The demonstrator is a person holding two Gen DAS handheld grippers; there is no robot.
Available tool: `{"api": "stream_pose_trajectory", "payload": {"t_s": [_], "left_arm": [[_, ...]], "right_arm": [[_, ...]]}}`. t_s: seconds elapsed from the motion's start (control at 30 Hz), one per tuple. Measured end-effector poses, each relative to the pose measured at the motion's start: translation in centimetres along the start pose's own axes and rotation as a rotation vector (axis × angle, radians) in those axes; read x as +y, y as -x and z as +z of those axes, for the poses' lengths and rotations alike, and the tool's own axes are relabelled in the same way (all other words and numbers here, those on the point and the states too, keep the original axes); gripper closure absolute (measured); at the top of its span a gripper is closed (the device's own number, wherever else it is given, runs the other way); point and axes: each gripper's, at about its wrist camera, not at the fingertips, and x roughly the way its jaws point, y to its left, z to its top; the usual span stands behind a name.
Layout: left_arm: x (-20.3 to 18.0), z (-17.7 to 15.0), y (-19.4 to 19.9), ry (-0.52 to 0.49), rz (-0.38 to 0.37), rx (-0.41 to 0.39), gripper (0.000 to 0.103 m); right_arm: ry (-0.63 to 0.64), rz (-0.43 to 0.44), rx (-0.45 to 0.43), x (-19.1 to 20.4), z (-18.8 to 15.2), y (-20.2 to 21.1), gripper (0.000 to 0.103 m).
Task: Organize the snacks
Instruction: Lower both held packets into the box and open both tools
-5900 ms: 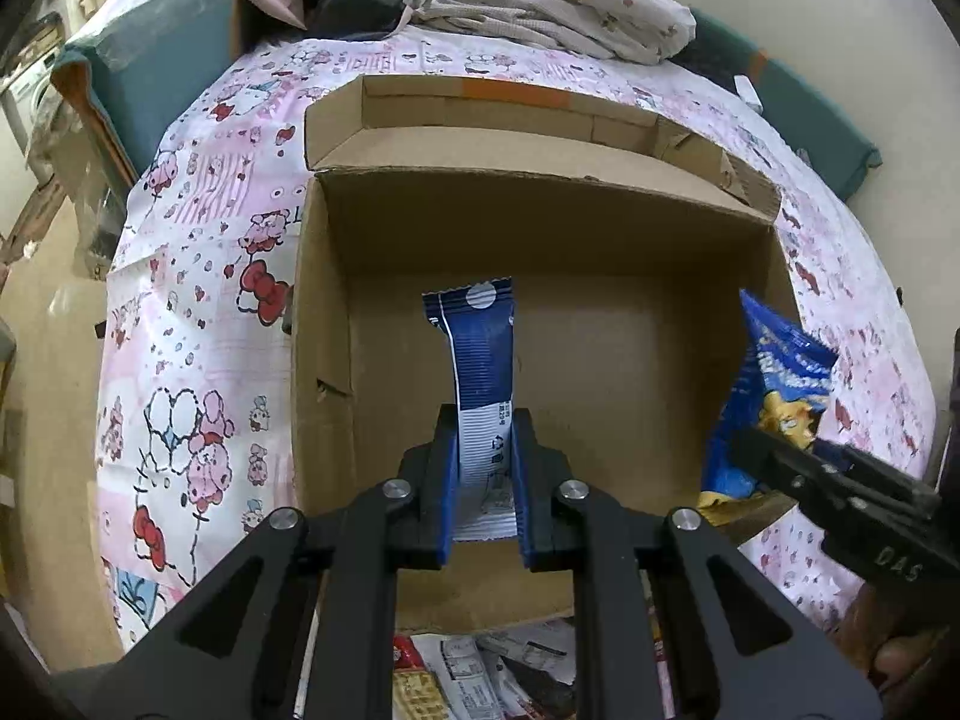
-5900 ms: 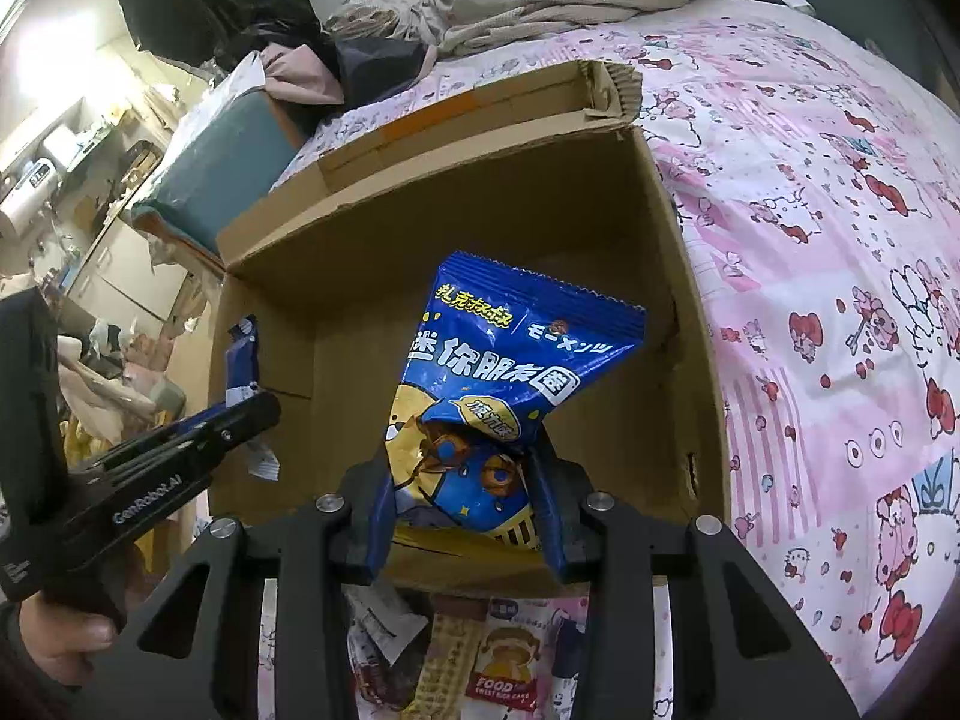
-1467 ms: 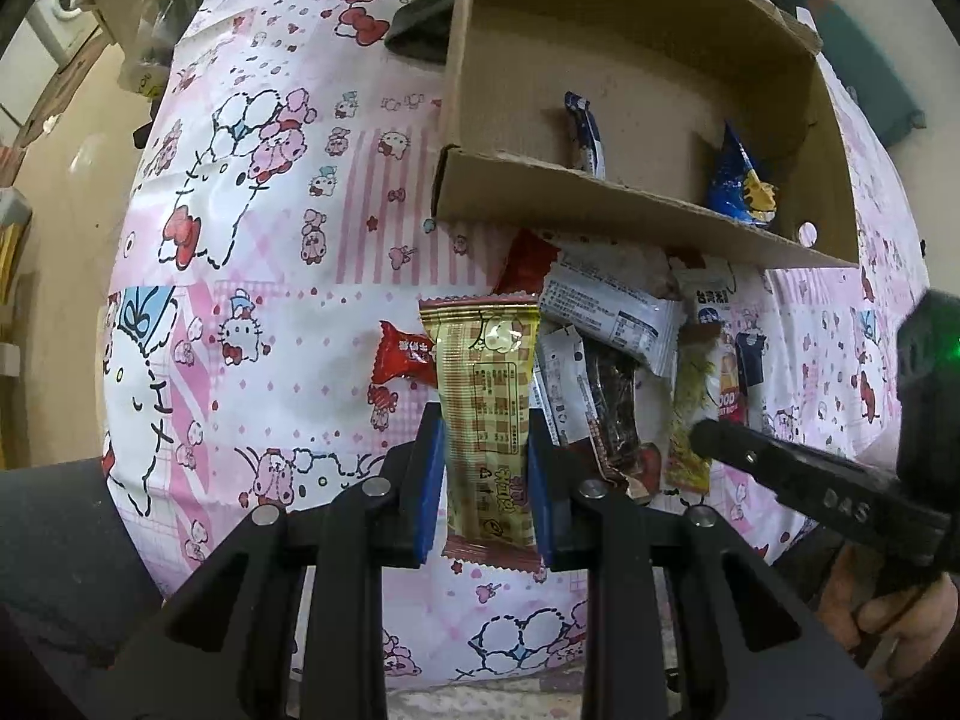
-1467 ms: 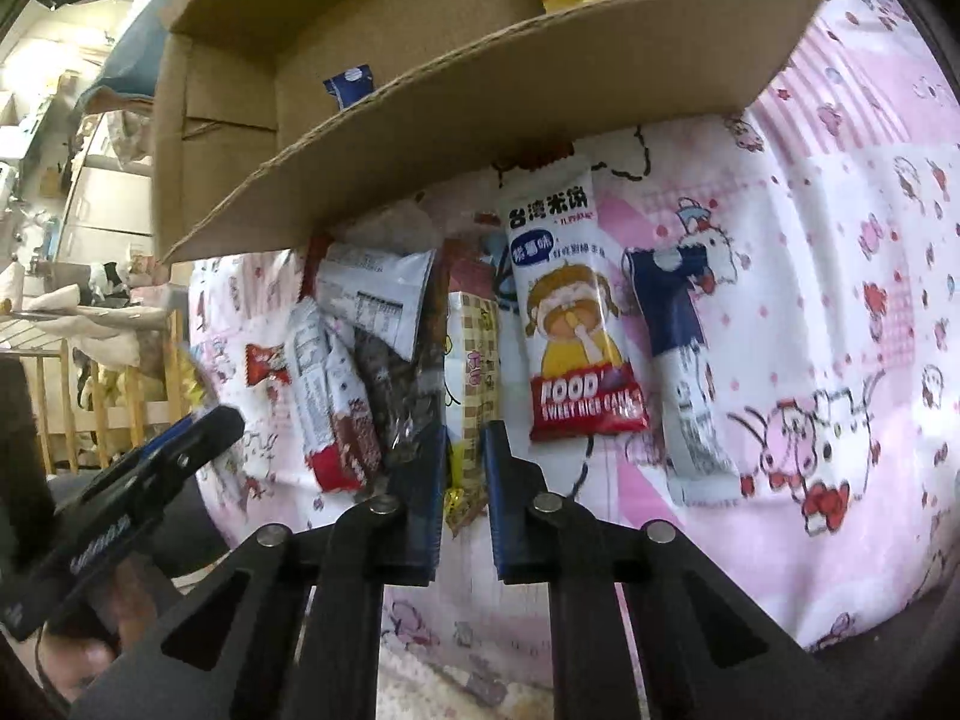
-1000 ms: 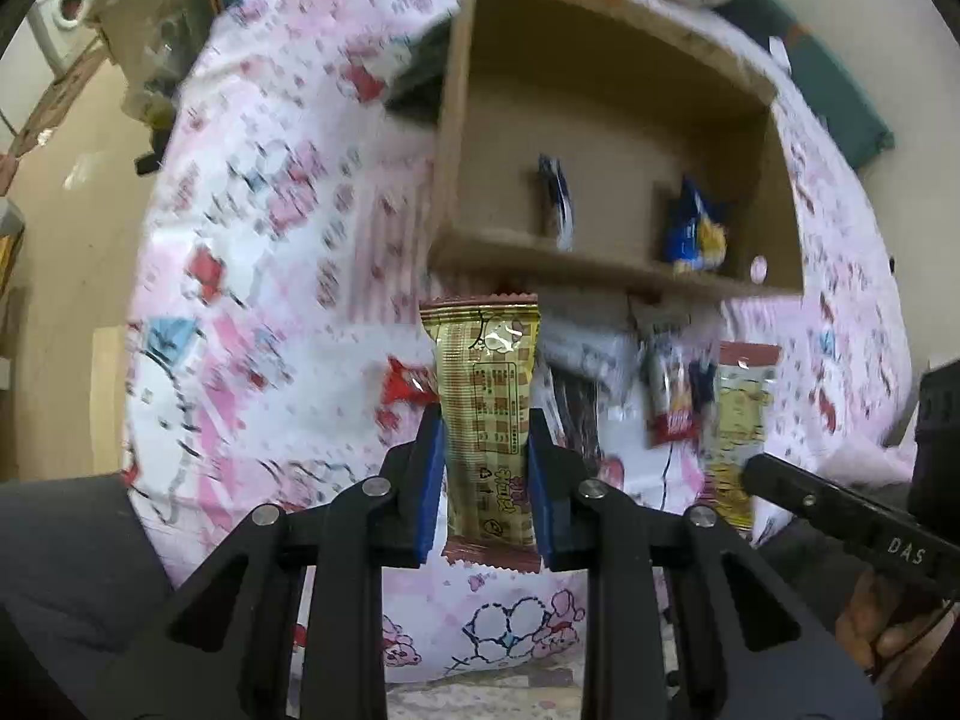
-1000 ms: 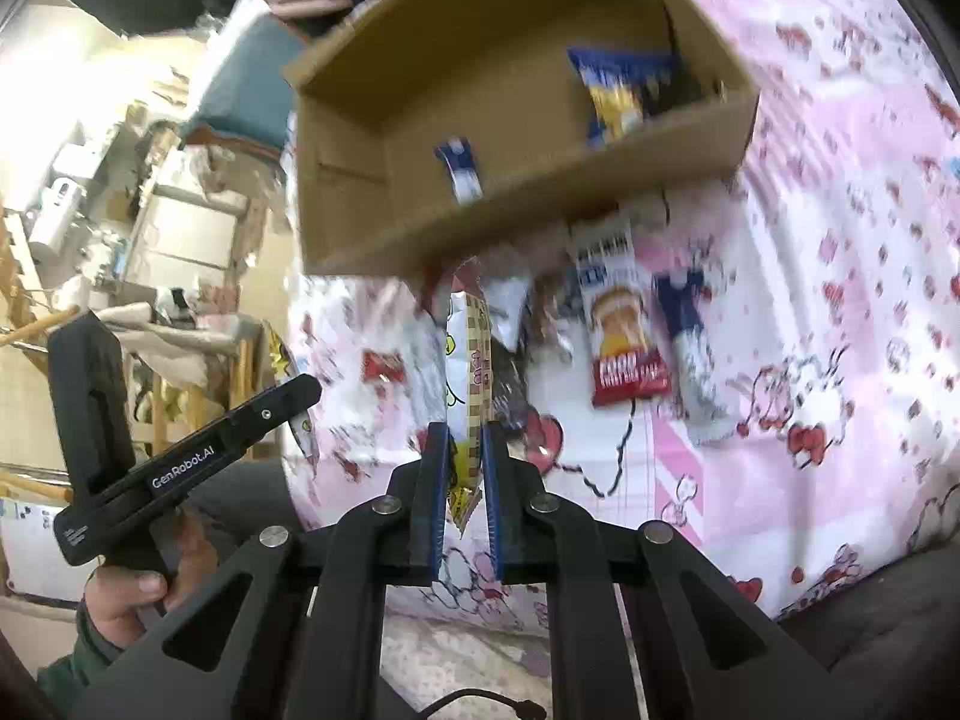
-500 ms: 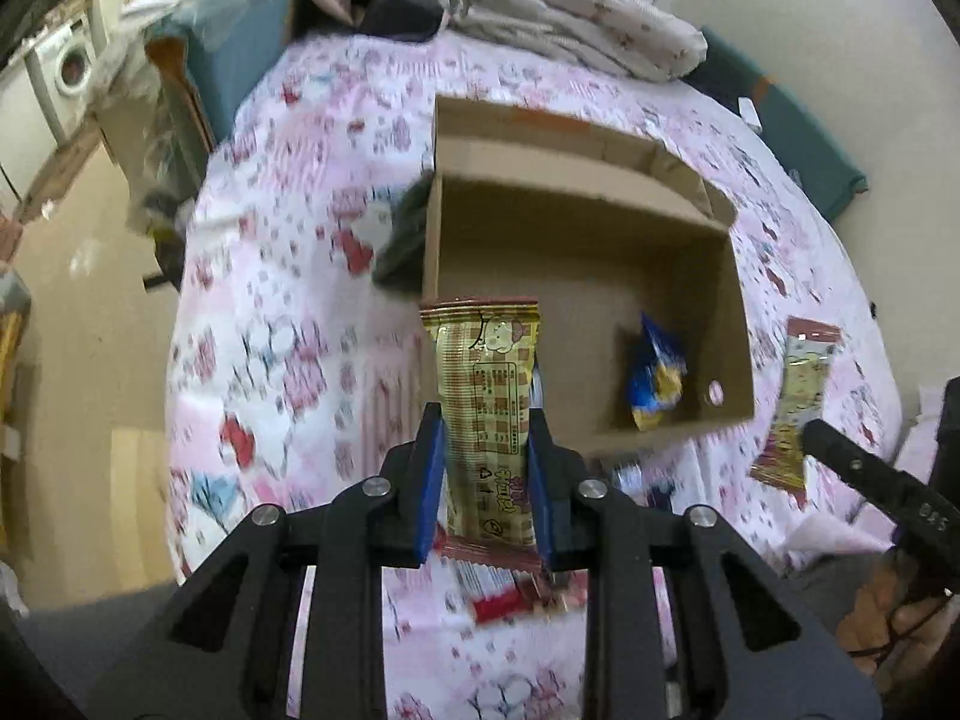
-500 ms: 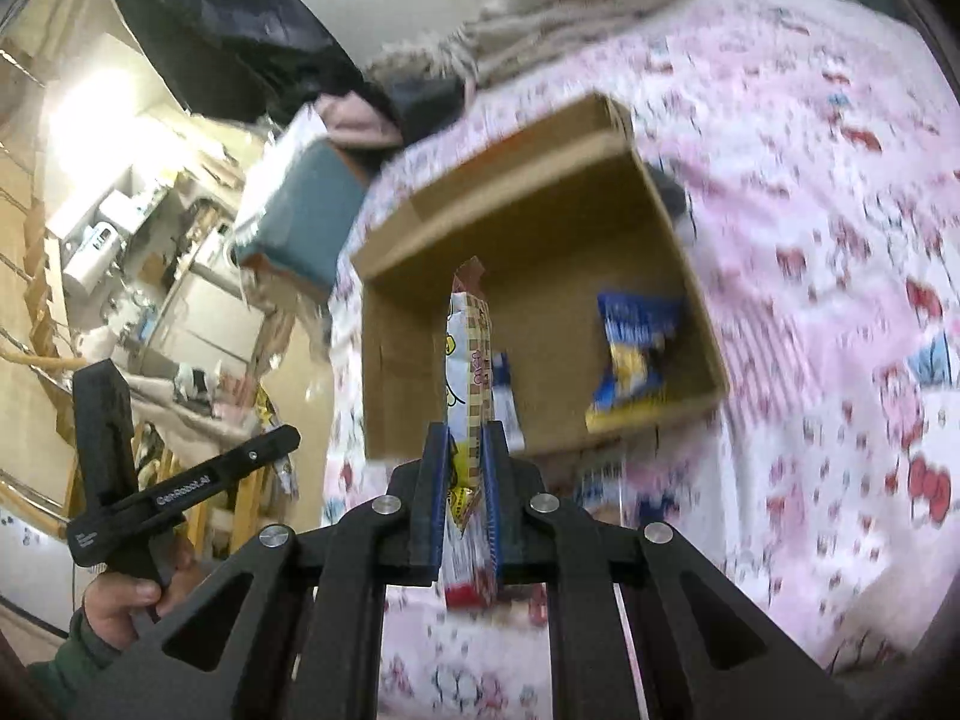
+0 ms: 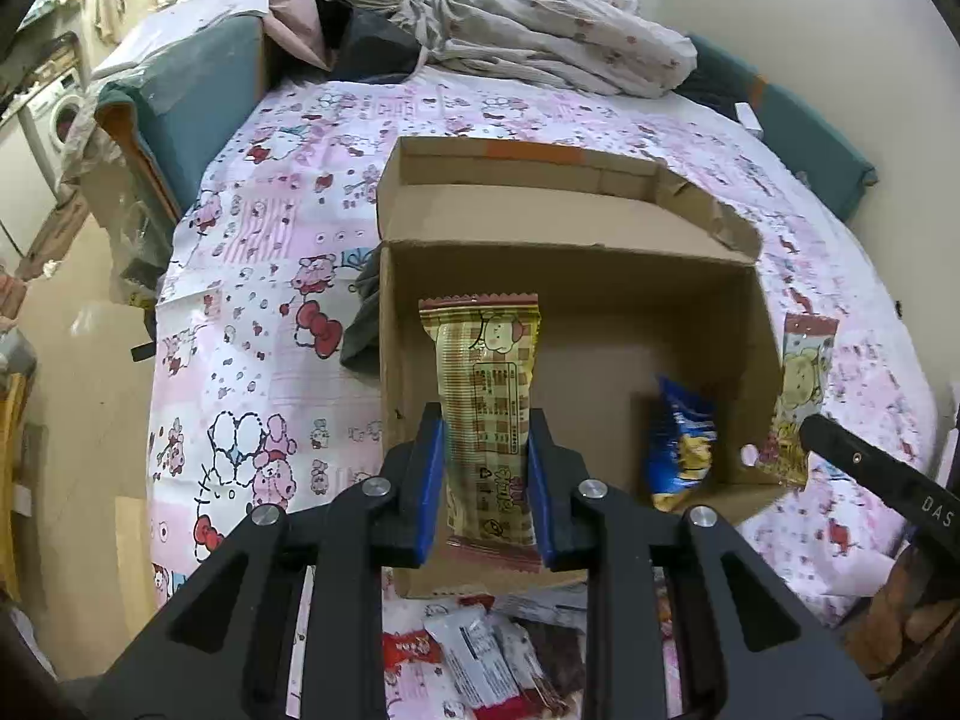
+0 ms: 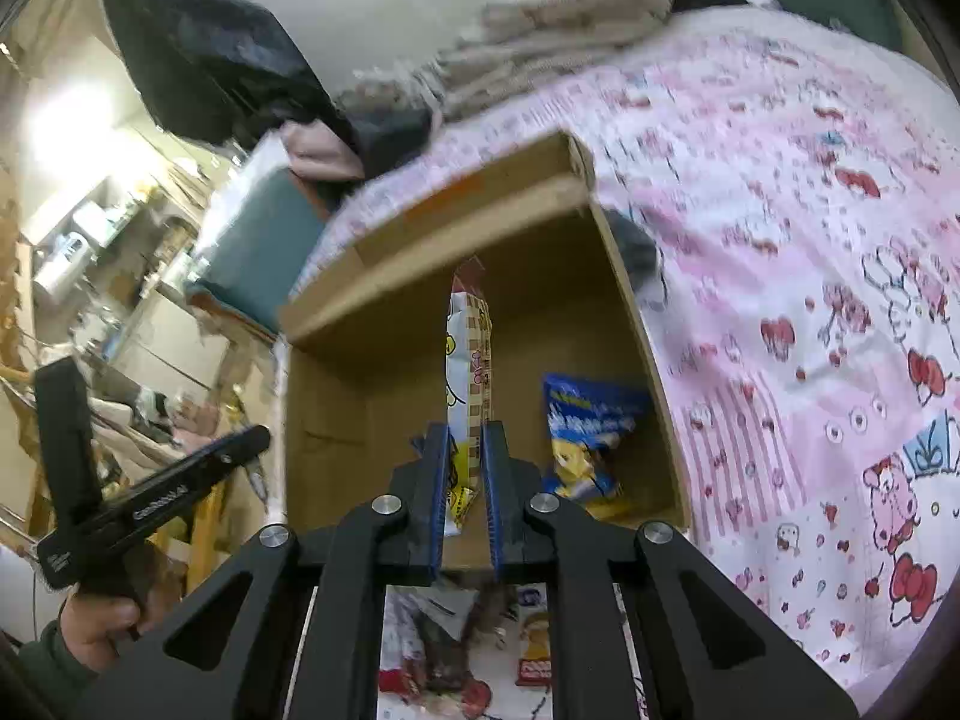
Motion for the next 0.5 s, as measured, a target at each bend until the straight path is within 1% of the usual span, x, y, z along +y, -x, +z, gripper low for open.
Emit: {"api": "stream_pose_trajectory", "payload": {"t_s": [0.13, 0.23, 0.33, 0.4, 0.5], "left_arm": [[-0.2, -0.1, -0.7, -0.018, -0.015, -0.002, 0.081], [-0.3, -0.6, -1.3, -0.039, -0.007, 0.002, 0.081], [-0.2, -0.8, -2.0, -0.028, -0.014, 0.020, 0.081], [-0.2, -0.9, -2.3, -0.021, -0.022, 0.032, 0.081], [-0.7, -0.9, -2.1, -0.035, -0.053, 0.027, 0.081]], "right_arm": [[0.033, -0.024, 0.035, 0.0, -0.2, -1.4, 0.091], [0.022, -0.024, 0.057, -0.1, -0.4, -1.9, 0.091], [0.000, -0.012, 0.071, -0.3, -0.5, -2.3, 0.091], [0.001, -0.013, 0.081, -0.2, -0.6, -2.5, 0.091], [-0.006, -0.012, 0.100, -0.4, -0.7, -2.8, 0.091]]}}
